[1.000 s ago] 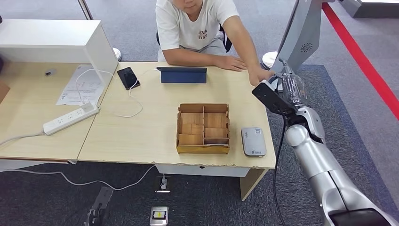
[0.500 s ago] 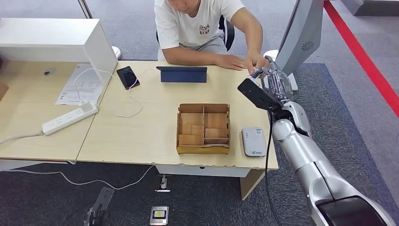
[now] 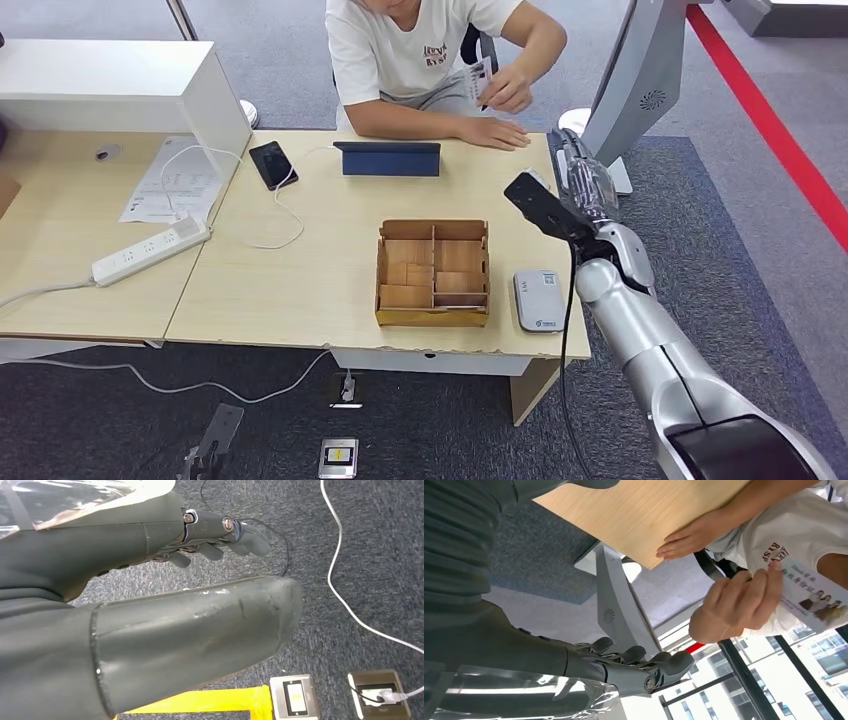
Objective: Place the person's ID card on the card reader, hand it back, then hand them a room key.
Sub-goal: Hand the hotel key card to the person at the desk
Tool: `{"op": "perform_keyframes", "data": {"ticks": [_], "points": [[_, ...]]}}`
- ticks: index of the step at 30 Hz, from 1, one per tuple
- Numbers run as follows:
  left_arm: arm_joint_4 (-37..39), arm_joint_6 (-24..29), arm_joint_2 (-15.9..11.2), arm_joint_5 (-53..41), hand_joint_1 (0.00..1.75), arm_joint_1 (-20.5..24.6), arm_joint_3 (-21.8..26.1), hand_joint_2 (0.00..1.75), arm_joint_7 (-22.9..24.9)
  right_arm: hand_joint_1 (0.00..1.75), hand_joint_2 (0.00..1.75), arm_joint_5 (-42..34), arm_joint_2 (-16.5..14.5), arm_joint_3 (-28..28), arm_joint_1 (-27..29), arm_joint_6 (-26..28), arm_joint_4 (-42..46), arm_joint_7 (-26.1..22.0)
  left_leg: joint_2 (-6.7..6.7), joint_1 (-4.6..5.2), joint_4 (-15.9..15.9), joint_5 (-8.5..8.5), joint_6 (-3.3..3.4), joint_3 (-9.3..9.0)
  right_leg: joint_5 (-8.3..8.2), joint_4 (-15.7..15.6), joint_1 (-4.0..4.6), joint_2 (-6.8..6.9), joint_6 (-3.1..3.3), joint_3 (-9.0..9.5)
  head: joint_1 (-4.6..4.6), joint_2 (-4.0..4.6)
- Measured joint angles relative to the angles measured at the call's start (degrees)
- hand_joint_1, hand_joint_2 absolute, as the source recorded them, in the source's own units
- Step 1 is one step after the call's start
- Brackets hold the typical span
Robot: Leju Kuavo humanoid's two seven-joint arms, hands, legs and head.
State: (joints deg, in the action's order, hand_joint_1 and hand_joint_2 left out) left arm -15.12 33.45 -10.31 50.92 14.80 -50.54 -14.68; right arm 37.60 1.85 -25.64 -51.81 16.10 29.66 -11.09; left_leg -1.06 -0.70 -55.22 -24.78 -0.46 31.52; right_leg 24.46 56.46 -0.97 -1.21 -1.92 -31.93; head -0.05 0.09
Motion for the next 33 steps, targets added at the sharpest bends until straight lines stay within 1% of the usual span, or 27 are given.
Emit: {"op": "perform_keyframes", "data": {"ticks": [3,5,9,12,15,17,22,25,29,33], "points": [[0.0,0.16,0.02,0.3,0.0,-0.28,0.03,0.0,-0.32,0.0,1.75,-3.5,0.01,0.34,0.02,-0.8,0.53,-1.77,0.0,0.0,0.0,0.0,0.0,0.0,0.0,0.01,0.0,0.0,0.0,0.0,0.0,0.0],[0.0,0.24,0.03,0.61,0.0,-0.53,0.09,0.0,-0.7,0.0,1.75,-7.19,-0.01,0.64,0.12,-2.03,1.64,-2.87,0.0,0.0,0.0,0.0,0.0,0.0,0.0,0.01,0.0,0.0,0.0,0.0,0.0,0.0],[0.02,0.28,0.05,1.04,0.0,-0.96,0.25,0.0,-1.16,0.0,1.75,-15.17,0.01,1.48,0.49,-4.54,5.56,-3.2,0.01,0.0,0.0,0.0,0.0,-0.01,0.01,0.0,0.0,0.0,0.0,-0.01,0.01,0.0],[0.02,0.28,0.05,1.05,0.0,-1.13,0.33,0.0,-1.27,0.0,1.75,-16.72,0.07,1.93,0.75,-5.18,8.04,-2.72,0.01,0.0,0.0,0.0,0.0,-0.02,0.01,0.0,0.0,0.0,0.0,-0.01,0.0,0.0],[0.02,0.28,0.06,1.06,0.0,-1.18,0.44,0.0,-1.4,0.0,1.75,-18.03,0.14,2.36,1.19,-5.16,10.25,-3.26,0.01,0.0,0.0,0.0,0.0,-0.03,0.0,-0.01,0.0,0.0,0.0,0.0,0.0,0.0],[0.03,0.28,0.07,1.09,0.0,-1.27,0.5,0.0,-1.58,0.0,1.75,-20.23,0.38,2.96,1.74,-4.96,12.13,-3.4,0.01,0.0,-0.02,0.0,0.0,-0.05,0.0,-0.02,0.0,0.0,0.0,0.01,0.01,0.0],[0.13,1.68,0.36,2.13,0.0,-2.59,0.75,0.0,-4.04,0.0,1.75,-28.16,3.03,5.16,5.99,-5.88,22.34,2.51,0.01,0.01,-0.03,-0.03,0.02,-0.07,0.01,-0.06,0.0,0.0,-0.01,0.06,0.01,0.0],[0.21,2.45,0.95,2.76,0.0,-4.07,1.34,0.0,-5.35,0.0,1.75,-31.49,5.07,7.07,9.28,-7.06,29.02,4.91,0.01,0.01,-0.03,-0.05,0.04,-0.06,0.02,-0.12,-0.01,0.0,-0.01,0.05,-0.01,0.0],[0.27,2.5,1.38,2.8,0.0,-4.79,1.66,0.0,-5.24,0.0,1.75,-35.11,6.76,8.71,14.08,-9.86,36.62,6.94,0.01,0.0,-0.02,-0.07,0.03,-0.06,0.02,-0.15,0.0,-0.01,-0.02,0.07,-0.01,0.0],[0.28,2.29,1.45,2.8,0.0,-4.82,1.73,0.0,-4.79,0.0,1.75,-36.37,7.52,9.1,18.62,-12.69,43.24,7.36,0.01,-0.03,-0.01,-0.06,0.03,-0.08,0.02,-0.12,0.03,-0.01,-0.01,0.08,0.01,0.0]]}}
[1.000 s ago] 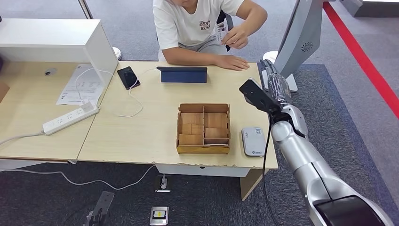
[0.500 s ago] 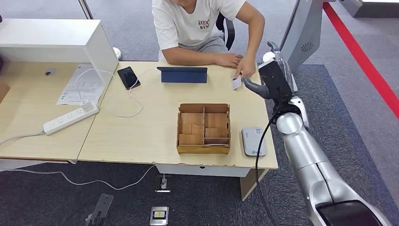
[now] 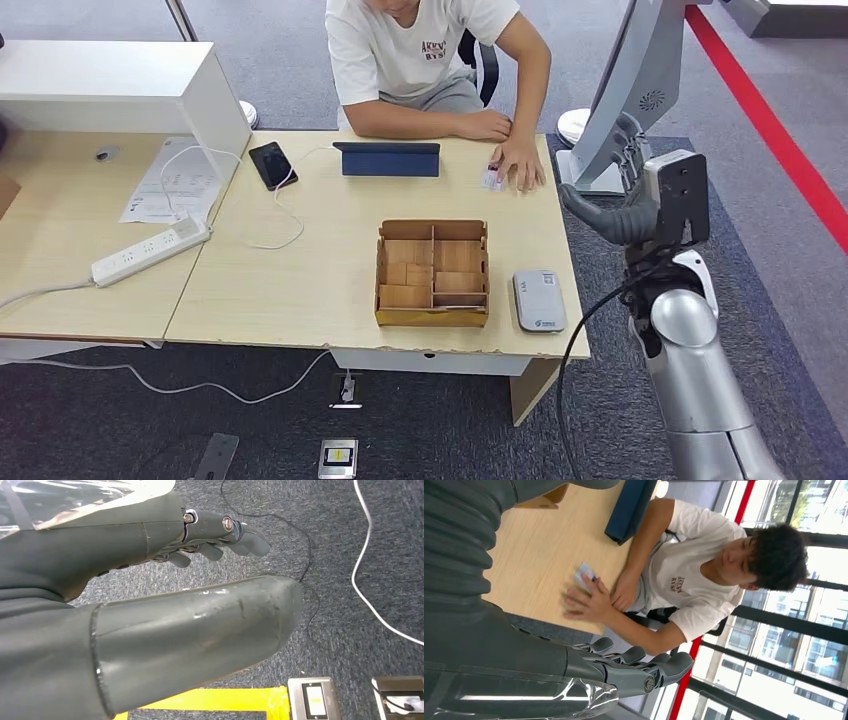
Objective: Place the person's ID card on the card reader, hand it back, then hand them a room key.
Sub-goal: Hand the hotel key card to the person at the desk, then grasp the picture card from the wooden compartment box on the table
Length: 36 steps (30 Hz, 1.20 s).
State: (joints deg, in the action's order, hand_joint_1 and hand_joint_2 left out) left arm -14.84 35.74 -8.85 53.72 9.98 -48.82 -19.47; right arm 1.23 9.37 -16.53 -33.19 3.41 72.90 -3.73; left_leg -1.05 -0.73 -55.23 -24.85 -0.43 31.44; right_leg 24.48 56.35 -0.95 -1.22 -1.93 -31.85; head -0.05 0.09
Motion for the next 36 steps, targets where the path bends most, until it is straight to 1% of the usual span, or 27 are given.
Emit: {"op": "perform_keyframes", "data": {"ticks": [5,10,14,17,23,25,28,31,36], "points": [[0.02,-0.19,0.07,0.31,0.0,-0.01,0.08,0.0,0.22,0.0,1.75,-0.8,0.3,-0.06,4.69,-2.47,6.41,0.06,0.0,-0.02,0.01,0.0,0.0,0.01,0.0,0.02,0.02,0.0,0.0,0.01,0.0,0.0],[0.07,-0.57,0.09,0.59,0.0,-0.02,0.16,0.0,0.68,0.0,1.75,-1.56,0.29,-0.32,8.02,-4.64,10.22,0.44,-0.01,-0.01,0.01,0.0,0.0,0.03,0.0,0.0,0.01,0.0,0.0,0.03,-0.01,0.0],[0.11,-0.79,0.09,0.68,0.0,-0.02,0.19,0.0,0.94,0.0,1.75,0.86,0.28,-1.3,10.22,-5.57,11.72,0.11,-0.01,-0.01,0.01,0.0,0.0,0.04,0.0,-0.01,0.01,0.0,0.0,0.03,-0.02,0.0],[0.14,-0.79,0.09,0.55,0.0,0.03,0.17,0.0,1.05,0.0,1.75,5.44,0.33,-2.69,11.77,-5.15,12.45,-0.35,-0.01,-0.01,0.01,0.0,0.0,0.03,0.0,-0.01,0.01,0.0,0.0,0.02,-0.01,0.0],[0.15,-0.76,0.11,0.01,0.0,0.47,0.14,0.0,1.38,0.0,1.75,20.57,1.03,-7.32,14.52,-1.94,13.47,-0.65,-0.01,-0.01,0.01,0.0,0.0,0.03,0.01,0.0,0.01,0.0,0.0,0.01,-0.01,0.0],[0.15,-1.32,0.11,-0.2,0.0,0.86,0.14,0.0,2.5,0.0,1.75,25.11,1.42,-8.85,14.75,-0.21,13.25,-0.74,-0.01,-0.01,0.02,0.0,0.0,0.04,0.01,0.0,0.01,0.0,0.0,0.02,-0.01,0.0],[0.15,-3.24,-0.17,-0.67,0.0,2.01,0.1,0.0,5.59,0.0,1.75,31.13,1.65,-10.8,14.59,3.61,11.75,-0.87,-0.03,-0.01,0.02,0.01,0.0,0.05,0.0,0.01,0.02,0.01,0.0,0.04,-0.02,0.01],[0.15,-4.0,-0.54,-0.59,0.0,2.94,0.09,0.0,7.05,0.0,1.75,34.29,1.65,-12.4,14.5,6.73,9.62,-0.77,-0.05,-0.01,0.02,0.02,0.0,0.03,0.0,0.02,0.01,0.01,0.0,0.07,0.0,0.0],[0.15,-3.97,-0.66,-0.05,0.0,3.32,0.08,0.0,7.19,0.0,1.75,38.07,1.66,-14.55,14.03,8.87,5.86,1.35,-0.05,-0.01,0.01,0.01,0.0,0.03,0.0,0.01,0.01,0.01,0.0,0.05,0.0,0.0]]}}
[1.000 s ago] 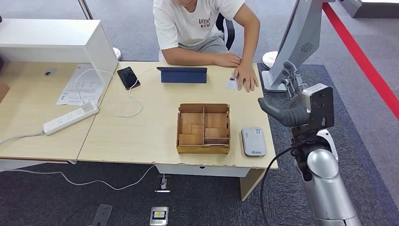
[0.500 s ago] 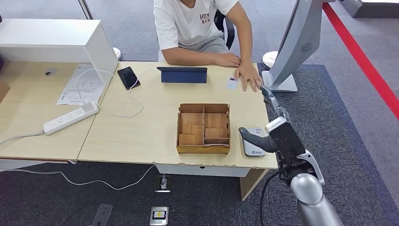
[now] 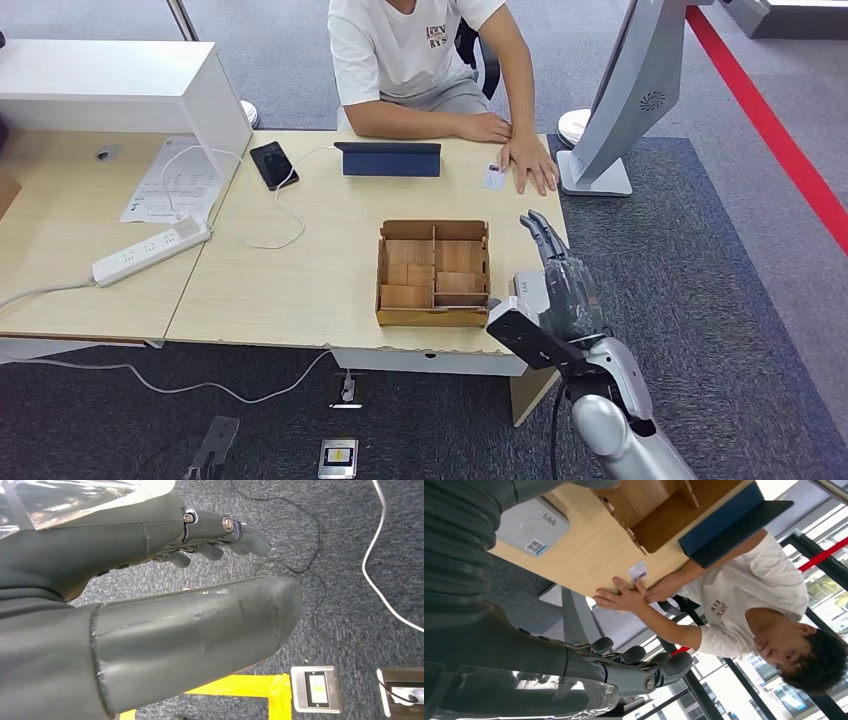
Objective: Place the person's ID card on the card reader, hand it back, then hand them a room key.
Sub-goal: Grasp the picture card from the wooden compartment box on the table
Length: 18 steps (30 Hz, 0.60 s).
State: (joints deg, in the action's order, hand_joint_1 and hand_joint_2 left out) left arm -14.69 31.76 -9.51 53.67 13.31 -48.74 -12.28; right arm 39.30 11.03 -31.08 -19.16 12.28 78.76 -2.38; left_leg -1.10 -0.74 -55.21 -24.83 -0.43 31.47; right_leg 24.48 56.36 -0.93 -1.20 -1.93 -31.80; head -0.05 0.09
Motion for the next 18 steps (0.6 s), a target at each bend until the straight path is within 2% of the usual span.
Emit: {"op": "perform_keyframes", "data": {"ticks": [7,18], "points": [[0.01,0.11,0.01,0.51,0.0,0.04,0.02,0.0,0.0,0.0,1.75,9.76,-0.01,-2.18,-0.71,2.86,-4.97,5.45,0.0,0.0,0.0,-0.01,0.0,0.01,0.01,-0.01,0.0,0.0,0.0,-0.01,-0.02,0.0],[0.02,0.25,0.05,0.22,0.0,0.09,0.02,0.0,-0.11,0.0,1.75,11.85,-0.35,-4.21,-1.97,3.14,-10.47,6.21,0.02,0.0,0.0,0.0,0.0,0.0,0.0,0.0,0.0,0.0,0.0,-0.01,-0.01,0.0]]}}
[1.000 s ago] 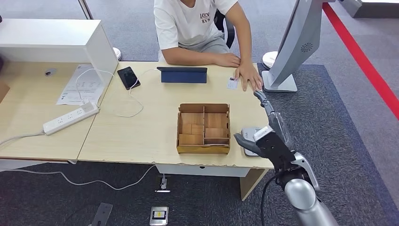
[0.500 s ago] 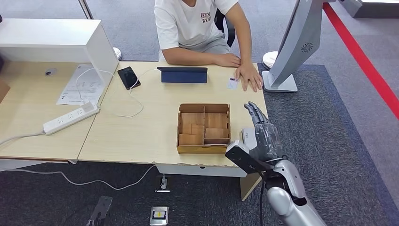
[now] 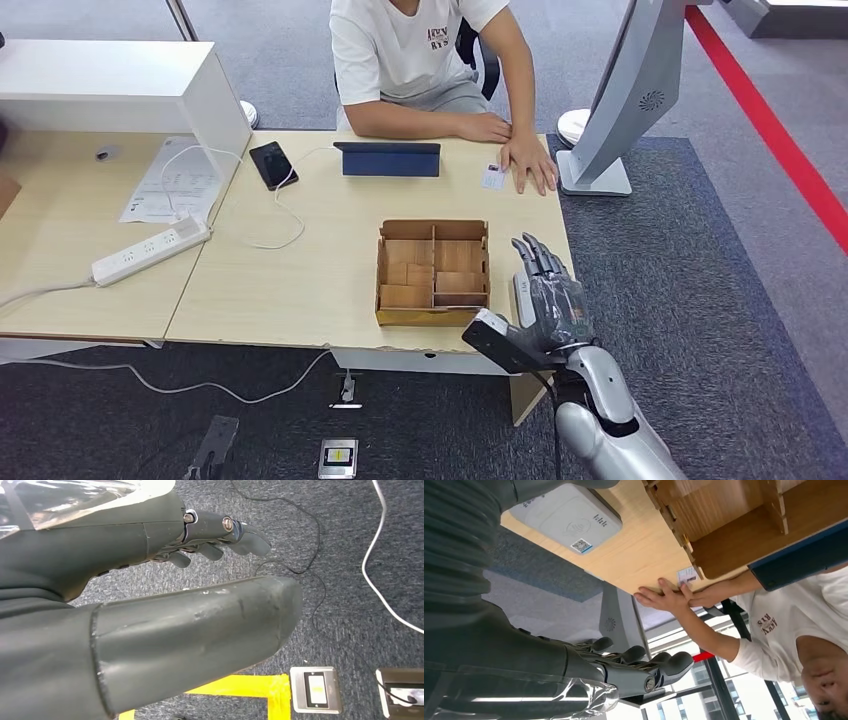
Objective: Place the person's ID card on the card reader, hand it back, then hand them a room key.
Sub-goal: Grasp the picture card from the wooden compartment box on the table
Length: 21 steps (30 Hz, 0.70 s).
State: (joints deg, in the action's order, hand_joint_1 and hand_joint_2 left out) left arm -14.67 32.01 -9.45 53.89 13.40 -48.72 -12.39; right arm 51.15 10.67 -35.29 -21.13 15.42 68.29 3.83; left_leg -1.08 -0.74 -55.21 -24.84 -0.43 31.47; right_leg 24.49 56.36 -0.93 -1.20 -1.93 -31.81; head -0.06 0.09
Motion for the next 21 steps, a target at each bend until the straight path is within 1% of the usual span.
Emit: {"op": "perform_keyframes", "data": {"ticks": [4,10,14,21], "points": [[0.01,0.01,0.04,-0.12,0.0,0.07,0.0,0.0,0.0,0.0,1.75,0.32,-0.19,-0.69,-0.52,-2.72,-0.88,0.71,0.0,0.0,0.0,0.0,0.0,0.0,0.0,0.0,0.0,0.0,0.0,0.0,0.0,0.0],[0.03,-0.01,0.05,-0.13,0.0,0.06,0.0,0.0,0.0,0.0,1.75,1.42,-0.24,-1.54,-0.87,-8.17,0.26,4.39,0.0,0.0,0.0,0.0,0.0,0.0,0.0,0.0,0.0,0.0,0.0,0.0,0.0,0.0],[0.06,-0.11,0.04,-0.34,0.0,-0.01,0.0,0.0,0.04,0.0,1.75,2.72,-0.95,-2.1,-0.63,-9.49,1.66,7.19,0.0,0.0,0.0,0.0,0.0,-0.01,0.0,0.0,0.0,0.0,0.0,0.0,0.01,0.0],[0.08,-0.13,0.03,-0.73,0.0,0.0,-0.01,0.0,0.37,0.0,1.75,3.09,-2.12,-3.14,-0.72,-10.52,2.29,7.26,0.0,0.0,0.0,0.0,0.0,-0.01,0.0,0.01,0.0,0.0,0.0,0.01,0.01,0.0]]}}
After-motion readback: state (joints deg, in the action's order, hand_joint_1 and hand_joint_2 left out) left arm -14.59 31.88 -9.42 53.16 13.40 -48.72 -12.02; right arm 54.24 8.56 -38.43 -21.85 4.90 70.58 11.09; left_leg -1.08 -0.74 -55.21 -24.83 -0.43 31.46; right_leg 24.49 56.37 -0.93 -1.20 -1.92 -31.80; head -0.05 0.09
